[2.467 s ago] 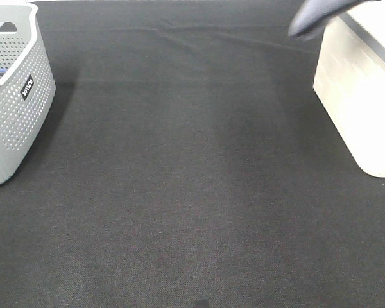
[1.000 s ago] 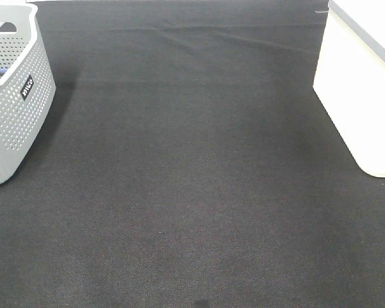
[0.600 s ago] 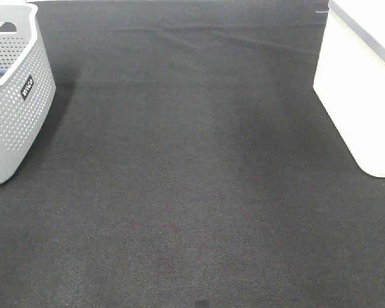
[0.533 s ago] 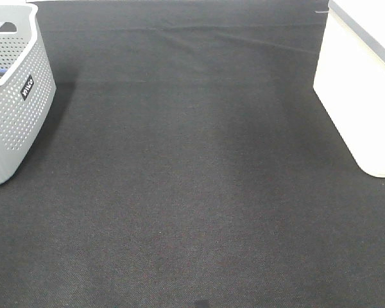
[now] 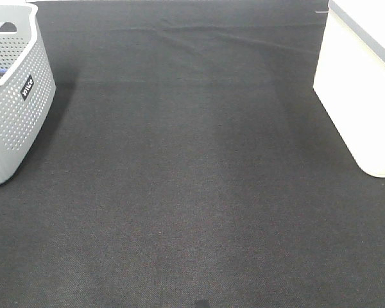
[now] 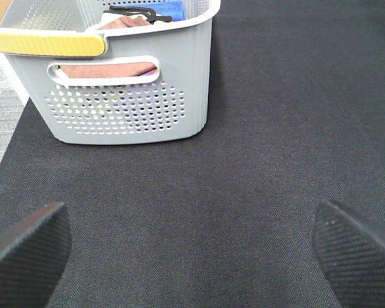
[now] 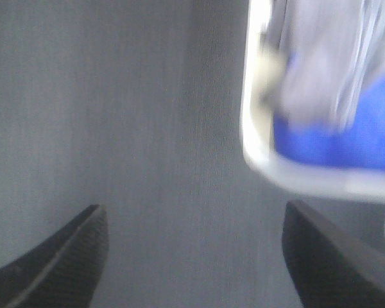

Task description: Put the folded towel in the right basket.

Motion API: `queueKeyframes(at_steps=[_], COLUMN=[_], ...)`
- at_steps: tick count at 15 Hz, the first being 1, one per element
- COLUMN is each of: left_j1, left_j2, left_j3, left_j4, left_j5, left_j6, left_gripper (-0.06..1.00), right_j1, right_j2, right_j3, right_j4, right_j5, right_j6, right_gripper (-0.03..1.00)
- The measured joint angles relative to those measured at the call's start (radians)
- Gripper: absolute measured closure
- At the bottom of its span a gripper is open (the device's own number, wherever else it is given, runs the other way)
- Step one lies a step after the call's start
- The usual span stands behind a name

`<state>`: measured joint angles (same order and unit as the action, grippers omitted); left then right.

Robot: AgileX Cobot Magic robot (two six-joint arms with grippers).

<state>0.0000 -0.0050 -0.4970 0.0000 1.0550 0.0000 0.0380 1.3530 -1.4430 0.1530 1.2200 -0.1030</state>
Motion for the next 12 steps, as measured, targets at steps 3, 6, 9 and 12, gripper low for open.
queueKeyframes(at_steps=[3,6,9,12], left_j1=[0.000,0.000,0.000,0.000], left_j2=[0.000,0.000,0.000,0.000], left_j3=[0.000,0.000,0.000,0.000], left_j4=[0.000,0.000,0.000,0.000], left_j5=[0.000,0.000,0.000,0.000], left_j6=[0.000,0.000,0.000,0.000], left_gripper=[-0.03,-0.03,-0.03,-0.03], right_j1=[0.000,0.000,0.000,0.000], right_j2=[-0.207,-0.436,-0.661,-0.870], right_j3=[0.272,0.550,0.766,0.908], right_j4=[-0.004,-0.004,-0.004,-0.004], right_j5=[0.000,0.000,-0.035,-0.116], right_j6=[0.000,0.001,0.001,-0.001], right_gripper=[0.25,0.25,0.25,0.25])
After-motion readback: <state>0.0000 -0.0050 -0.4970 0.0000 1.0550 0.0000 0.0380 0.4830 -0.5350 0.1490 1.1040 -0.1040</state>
